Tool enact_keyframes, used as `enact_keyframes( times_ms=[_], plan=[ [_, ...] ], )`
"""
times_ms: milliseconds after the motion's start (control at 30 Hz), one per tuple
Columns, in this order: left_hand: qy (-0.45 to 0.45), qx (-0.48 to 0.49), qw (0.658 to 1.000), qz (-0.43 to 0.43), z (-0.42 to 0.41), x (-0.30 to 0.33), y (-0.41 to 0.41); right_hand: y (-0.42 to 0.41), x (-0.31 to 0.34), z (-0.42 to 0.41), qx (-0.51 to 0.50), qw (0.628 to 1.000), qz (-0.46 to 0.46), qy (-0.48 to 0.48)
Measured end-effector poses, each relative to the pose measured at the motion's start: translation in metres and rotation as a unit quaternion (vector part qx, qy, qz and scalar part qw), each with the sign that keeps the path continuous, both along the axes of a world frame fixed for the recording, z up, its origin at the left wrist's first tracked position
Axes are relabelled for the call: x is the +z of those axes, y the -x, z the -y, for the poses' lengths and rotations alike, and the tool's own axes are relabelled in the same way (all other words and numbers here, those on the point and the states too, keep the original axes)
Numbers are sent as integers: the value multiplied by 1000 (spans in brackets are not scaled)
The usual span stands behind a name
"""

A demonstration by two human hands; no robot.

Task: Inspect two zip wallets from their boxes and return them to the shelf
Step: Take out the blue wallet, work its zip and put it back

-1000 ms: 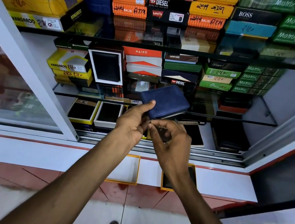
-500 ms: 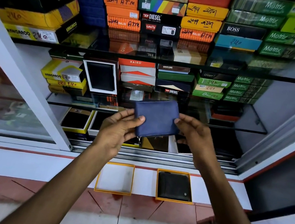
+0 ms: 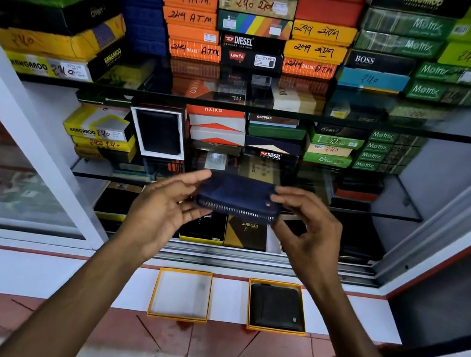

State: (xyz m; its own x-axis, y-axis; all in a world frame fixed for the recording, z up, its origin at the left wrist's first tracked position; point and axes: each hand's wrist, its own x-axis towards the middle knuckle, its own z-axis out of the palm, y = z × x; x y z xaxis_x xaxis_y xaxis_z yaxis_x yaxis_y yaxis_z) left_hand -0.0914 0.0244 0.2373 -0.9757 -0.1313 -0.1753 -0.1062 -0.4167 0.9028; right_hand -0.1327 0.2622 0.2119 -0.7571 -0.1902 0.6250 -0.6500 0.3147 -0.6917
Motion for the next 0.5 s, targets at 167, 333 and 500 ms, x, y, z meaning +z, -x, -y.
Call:
enact_keyframes(
  times_ms=[167, 333, 500],
  plan=[
    [-27, -1, 1000, 9, -1, 6, 1, -1, -9, 3, -1, 998, -22, 53],
    [-10, 7, 1000, 5, 0, 3, -1, -7, -7, 9, 64, 944, 176, 272],
    [-10, 18, 1000, -14, 3, 0, -4, -14, -2, 12, 85, 881, 338, 319]
  ],
)
